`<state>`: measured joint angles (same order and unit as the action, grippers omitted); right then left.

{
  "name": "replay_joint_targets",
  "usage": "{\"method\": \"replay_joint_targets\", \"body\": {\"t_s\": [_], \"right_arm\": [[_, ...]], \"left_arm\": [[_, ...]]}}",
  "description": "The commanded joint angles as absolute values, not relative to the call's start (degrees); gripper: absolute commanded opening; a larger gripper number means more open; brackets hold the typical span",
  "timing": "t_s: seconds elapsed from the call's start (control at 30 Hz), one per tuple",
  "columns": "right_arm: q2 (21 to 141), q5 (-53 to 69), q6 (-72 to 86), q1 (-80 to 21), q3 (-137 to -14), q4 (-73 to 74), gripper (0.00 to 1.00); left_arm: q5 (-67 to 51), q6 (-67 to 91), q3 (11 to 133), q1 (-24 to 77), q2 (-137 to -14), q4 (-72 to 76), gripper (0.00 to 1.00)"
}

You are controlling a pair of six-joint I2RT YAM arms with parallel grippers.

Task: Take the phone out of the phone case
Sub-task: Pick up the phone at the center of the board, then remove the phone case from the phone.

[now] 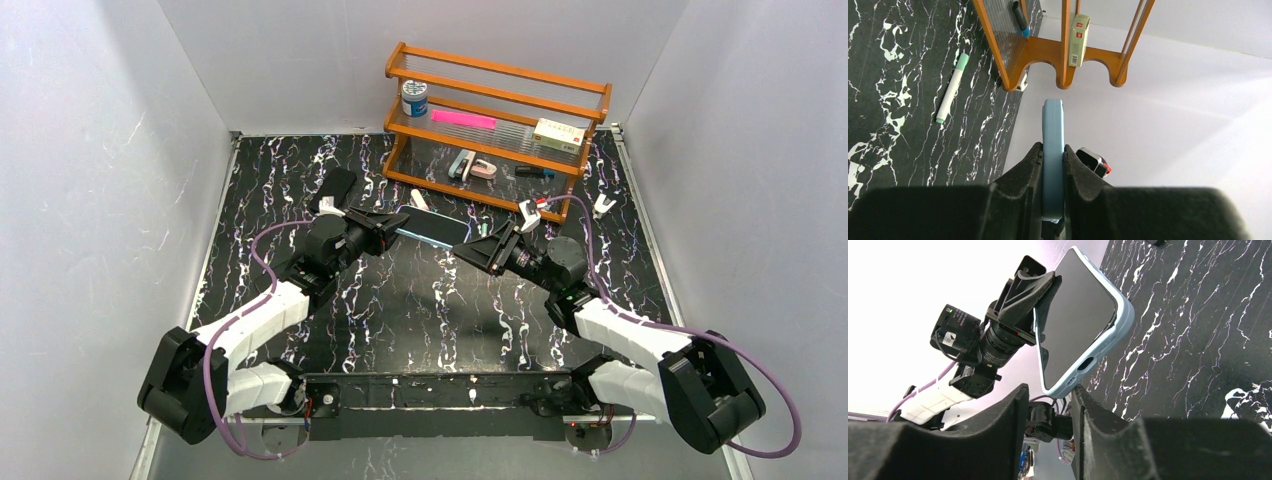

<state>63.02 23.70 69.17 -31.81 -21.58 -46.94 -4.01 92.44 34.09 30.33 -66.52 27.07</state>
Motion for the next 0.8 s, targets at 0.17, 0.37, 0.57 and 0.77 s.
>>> {"method": "replay_joint_targets", "body": {"t_s": [0.17,0.37,0.57,0.77], "right_arm": [[64.71,25.32,70.57,-30.41,-22.18,-54.77,0.25],[65.43,28.63,63.93,-28.92,-24.54,-54.13,0.01],[65.48,35.07,48.98,-27.49,-29.6,-45.81,0.01],[64.81,38.52,52.32,-26.33,-30.2,-44.27,0.09]], "left_arm": [[-4.86,95.1,34.8,30.06,-63.81,31.95,0.0],[-5.34,97.18,33.96,30.06,-63.63,32.07,0.0],[-5.48,97.72,34.67,30.06,-63.24,32.26,0.0],[-4.22,96.68,33.48,30.06,-61.9,33.27,0.0]]}}
